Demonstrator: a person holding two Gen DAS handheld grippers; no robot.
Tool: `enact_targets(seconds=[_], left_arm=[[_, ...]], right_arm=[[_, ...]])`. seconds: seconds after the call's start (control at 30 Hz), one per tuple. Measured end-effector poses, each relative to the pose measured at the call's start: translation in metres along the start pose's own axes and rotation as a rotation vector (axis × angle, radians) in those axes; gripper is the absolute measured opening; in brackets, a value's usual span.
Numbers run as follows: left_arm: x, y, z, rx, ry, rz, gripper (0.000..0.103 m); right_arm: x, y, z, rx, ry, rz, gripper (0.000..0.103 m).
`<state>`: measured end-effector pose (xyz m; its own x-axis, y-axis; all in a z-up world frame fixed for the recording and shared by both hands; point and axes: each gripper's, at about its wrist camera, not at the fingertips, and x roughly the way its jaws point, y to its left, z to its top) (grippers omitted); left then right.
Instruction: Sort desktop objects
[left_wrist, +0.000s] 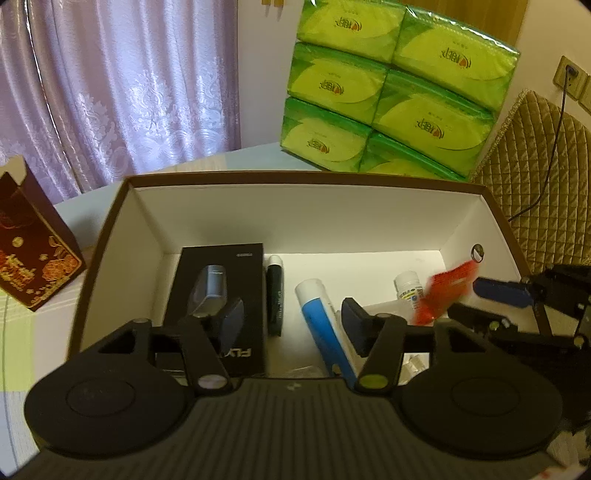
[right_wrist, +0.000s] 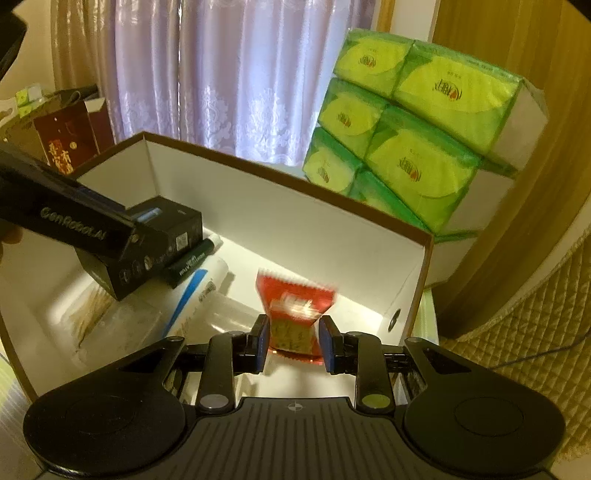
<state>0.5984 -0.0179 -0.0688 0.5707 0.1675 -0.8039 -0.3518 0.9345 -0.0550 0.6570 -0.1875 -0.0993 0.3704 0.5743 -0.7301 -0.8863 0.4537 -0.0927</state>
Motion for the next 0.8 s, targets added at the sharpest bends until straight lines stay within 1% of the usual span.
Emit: enact_targets(seconds=[0.03,0.07,0.1,0.17,0.27,0.47,0.53,0.63,0.8], left_arm=[[-0.003,0.001,-0.001,0.001,-0.005,0.011,0.067],[-0.007,0.001,-0.002,0.000,-0.013,0.021,0.075],[-0.010,0.002,-0.004,0.001,-0.024,0.030,0.077],[-0.018,0.002,-0.008,0.010,-0.036,0.042,0.078],[-0.027,0.001,-0.012,0.016,-0.053,0.063,0.087],[-0.045,0.002,-0.018,0.002,-0.074,0.091,0.088],[-0.052,0.003,-0.020,-0.007,-0.083,0.096,0.089],[-0.063,0.003,-0.027,-0.010,-0.104,0.111,0.094],[-0.079,0.005,-0.035,-0.021,-0.125,0.129,0.095]], right_arm=[[-0.001,0.000,0.000,0.004,-0.003,0.009,0.033],[-0.004,0.000,0.000,0.008,-0.007,0.010,0.039],[-0.007,0.000,-0.001,0.015,-0.016,0.008,0.052],[-0.014,0.000,-0.003,0.034,-0.039,0.018,0.062],[-0.020,0.000,-0.006,0.062,-0.041,0.042,0.065],[-0.034,0.004,-0.011,0.092,-0.053,0.060,0.078],[-0.038,0.004,-0.012,0.111,-0.058,0.065,0.086],[-0.045,0.006,-0.014,0.136,-0.060,0.072,0.093],[-0.055,0.012,-0.017,0.161,-0.061,0.062,0.101]])
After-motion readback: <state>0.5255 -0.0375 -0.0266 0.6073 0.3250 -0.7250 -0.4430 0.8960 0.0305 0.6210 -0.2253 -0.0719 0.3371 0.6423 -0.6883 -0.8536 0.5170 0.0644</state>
